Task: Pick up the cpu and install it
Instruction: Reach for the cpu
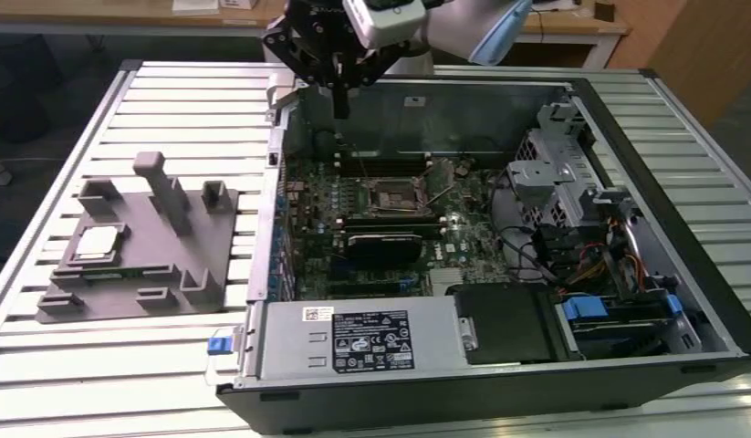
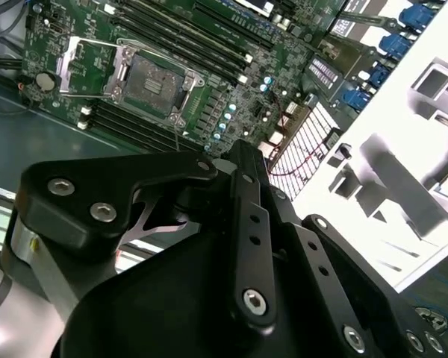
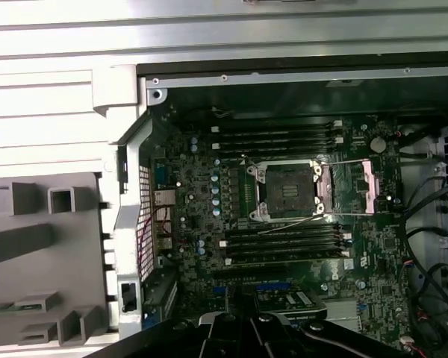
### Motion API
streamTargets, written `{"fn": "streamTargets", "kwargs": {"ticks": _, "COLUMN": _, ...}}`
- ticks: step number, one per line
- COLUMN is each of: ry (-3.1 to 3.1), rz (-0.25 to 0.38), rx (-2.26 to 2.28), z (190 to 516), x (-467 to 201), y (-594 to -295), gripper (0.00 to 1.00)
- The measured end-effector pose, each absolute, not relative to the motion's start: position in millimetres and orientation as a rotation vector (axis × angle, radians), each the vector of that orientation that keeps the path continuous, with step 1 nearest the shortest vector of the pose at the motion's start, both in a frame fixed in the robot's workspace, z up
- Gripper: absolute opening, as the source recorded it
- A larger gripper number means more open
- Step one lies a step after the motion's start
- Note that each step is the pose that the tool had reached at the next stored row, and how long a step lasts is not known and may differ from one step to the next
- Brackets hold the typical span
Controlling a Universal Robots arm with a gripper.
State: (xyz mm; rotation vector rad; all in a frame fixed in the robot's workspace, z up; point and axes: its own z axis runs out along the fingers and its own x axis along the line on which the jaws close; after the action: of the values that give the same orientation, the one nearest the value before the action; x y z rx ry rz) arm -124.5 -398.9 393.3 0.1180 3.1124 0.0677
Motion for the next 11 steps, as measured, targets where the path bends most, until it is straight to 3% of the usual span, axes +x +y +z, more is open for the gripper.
{"fn": "streamTargets", "kwargs": {"ticks": 11, "ry": 3.112, "rz": 0.068, "rx": 0.118, "z": 393.2, "x": -132.8, "y": -398.9, "gripper": 0.11}}
